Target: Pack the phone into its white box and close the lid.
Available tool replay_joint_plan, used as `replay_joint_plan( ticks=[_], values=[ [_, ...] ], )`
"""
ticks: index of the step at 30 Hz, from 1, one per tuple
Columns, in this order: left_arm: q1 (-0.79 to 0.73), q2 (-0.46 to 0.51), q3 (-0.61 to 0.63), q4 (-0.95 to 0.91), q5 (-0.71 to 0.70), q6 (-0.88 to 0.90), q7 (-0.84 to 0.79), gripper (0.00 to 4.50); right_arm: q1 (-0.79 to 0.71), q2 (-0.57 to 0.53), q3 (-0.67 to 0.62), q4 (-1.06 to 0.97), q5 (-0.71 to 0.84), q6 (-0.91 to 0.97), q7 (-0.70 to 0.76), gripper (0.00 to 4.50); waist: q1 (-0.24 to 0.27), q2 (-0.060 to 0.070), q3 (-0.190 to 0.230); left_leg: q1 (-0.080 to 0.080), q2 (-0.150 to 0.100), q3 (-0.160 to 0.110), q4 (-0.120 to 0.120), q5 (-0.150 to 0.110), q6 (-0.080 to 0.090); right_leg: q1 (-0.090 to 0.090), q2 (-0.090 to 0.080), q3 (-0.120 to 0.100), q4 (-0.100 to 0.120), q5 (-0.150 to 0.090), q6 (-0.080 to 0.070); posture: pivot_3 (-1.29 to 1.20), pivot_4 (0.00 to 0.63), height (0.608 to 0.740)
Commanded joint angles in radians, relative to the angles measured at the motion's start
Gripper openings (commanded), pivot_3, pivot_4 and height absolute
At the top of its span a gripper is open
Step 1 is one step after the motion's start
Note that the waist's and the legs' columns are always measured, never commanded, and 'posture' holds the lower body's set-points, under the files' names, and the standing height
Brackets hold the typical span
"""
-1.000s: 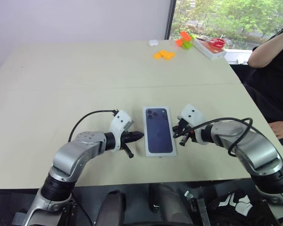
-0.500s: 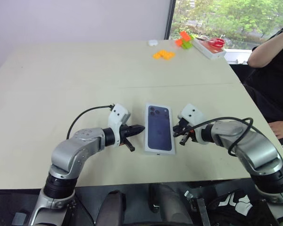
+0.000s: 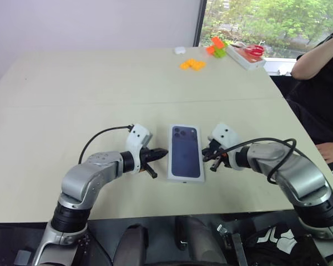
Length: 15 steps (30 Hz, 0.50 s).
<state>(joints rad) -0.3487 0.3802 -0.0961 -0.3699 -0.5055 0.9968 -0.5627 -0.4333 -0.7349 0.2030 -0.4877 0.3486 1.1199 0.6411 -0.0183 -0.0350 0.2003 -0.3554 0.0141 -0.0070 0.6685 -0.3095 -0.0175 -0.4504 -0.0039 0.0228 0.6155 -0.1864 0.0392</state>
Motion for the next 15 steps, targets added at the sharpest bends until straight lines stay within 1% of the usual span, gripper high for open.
replay_joint_plan(
  ticks=[1,4,7,10,13,15],
  values=[
    [-0.002,0.001,0.005,-0.018,-0.010,-0.018,-0.001,0.00,-0.019,0.002,-0.001,-0.049,0.015,-0.027,0.016,0.03,0.000,0.000,0.000,0.000,0.000,0.000,0.000,0.000,0.000,0.000,0.000,0.000,0.000,0.000,0.000,0.00,0.150,0.740],
    [-0.001,0.008,0.043,-0.012,-0.030,-0.012,-0.004,0.00,-0.019,-0.010,-0.013,-0.048,0.013,-0.028,0.022,0.03,0.000,0.000,0.000,0.000,0.000,0.000,0.000,0.000,0.000,0.000,0.000,0.000,0.000,0.000,0.000,0.00,0.150,0.740],
    [-0.003,0.025,0.109,-0.023,-0.085,0.005,-0.025,0.00,-0.012,-0.042,-0.032,-0.049,0.006,-0.049,0.037,0.03,0.000,0.000,0.000,0.000,0.000,0.000,0.000,0.000,0.000,0.000,0.000,0.000,0.000,0.000,0.000,0.00,0.150,0.740],
    [-0.012,0.043,0.146,-0.027,-0.123,0.009,-0.038,0.00,0.004,-0.078,-0.055,-0.050,0.007,-0.080,0.059,0.03,0.001,0.000,0.000,0.000,0.000,0.000,0.000,0.000,0.000,0.000,0.000,0.000,0.000,0.000,0.000,0.00,0.150,0.740],
    [-0.063,0.031,0.195,0.022,-0.134,-0.016,-0.008,0.00,0.044,-0.131,-0.111,-0.058,0.022,-0.152,0.115,0.03,0.006,0.000,0.000,0.000,0.000,0.000,0.000,0.000,0.000,0.000,0.000,-0.001,0.000,0.000,0.000,0.00,0.150,0.740],
    [-0.120,-0.003,0.191,0.067,-0.119,-0.034,0.030,0.00,0.073,-0.147,-0.148,-0.080,0.053,-0.190,0.157,0.03,0.009,0.000,0.000,0.000,-0.001,0.000,0.000,0.000,0.000,0.000,-0.001,-0.001,-0.001,0.000,0.000,0.00,0.150,0.740]
  ],
)
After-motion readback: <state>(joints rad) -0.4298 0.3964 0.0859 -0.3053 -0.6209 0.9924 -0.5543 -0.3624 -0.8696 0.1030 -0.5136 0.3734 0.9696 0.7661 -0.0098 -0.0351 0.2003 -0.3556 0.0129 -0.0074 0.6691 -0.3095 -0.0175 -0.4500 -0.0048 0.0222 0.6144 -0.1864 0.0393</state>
